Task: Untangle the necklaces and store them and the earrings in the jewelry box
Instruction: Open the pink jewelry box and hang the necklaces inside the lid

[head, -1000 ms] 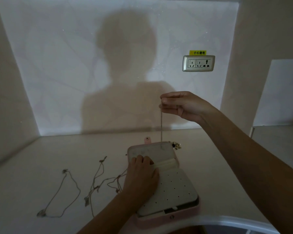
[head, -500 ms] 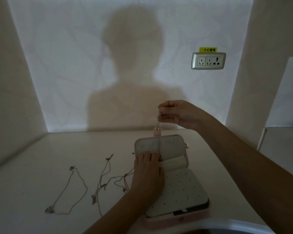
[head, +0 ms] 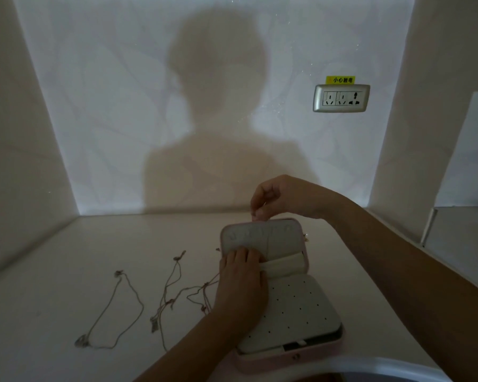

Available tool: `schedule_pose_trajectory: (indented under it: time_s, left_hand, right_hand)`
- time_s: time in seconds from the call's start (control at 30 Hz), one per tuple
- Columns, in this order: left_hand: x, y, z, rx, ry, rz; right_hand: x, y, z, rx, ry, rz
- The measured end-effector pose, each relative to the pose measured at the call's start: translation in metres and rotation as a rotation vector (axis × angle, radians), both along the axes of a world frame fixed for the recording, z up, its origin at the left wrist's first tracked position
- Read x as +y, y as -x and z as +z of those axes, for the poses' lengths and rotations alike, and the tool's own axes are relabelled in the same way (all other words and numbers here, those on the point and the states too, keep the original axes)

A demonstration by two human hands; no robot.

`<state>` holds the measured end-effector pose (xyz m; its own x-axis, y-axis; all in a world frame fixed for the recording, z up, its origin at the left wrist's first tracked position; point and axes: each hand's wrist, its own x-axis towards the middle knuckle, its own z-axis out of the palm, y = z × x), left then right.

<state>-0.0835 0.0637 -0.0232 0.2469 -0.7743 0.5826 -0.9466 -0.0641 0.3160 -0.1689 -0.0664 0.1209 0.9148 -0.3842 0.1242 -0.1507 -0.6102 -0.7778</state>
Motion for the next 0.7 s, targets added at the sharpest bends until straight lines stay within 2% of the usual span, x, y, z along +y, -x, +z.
schedule_pose_trajectory:
  time_s: [0.1,0.23,0.57,0.7]
  left_hand:
    - [0.001,-0.001,0.001,-0.006,0.001,0.009]
    - [0.001,0.000,0.002,-0.010,-0.042,0.012]
    - [0.002,0.000,0.004,-0.007,-0.040,0.007]
    - [0.002,0.000,0.004,-0.007,-0.070,0.016]
  right_hand:
    - [0.004,-0.002,-0.003,0.004,0.306,-0.049]
    - [0.011,-0.002,-0.008,0.004,0.540,-0.040]
    - [0.006,0.001,-0.032,-0.103,0.791,0.008]
    - [0.006,-0.002,-0.045,-0.198,0.973,-0.041]
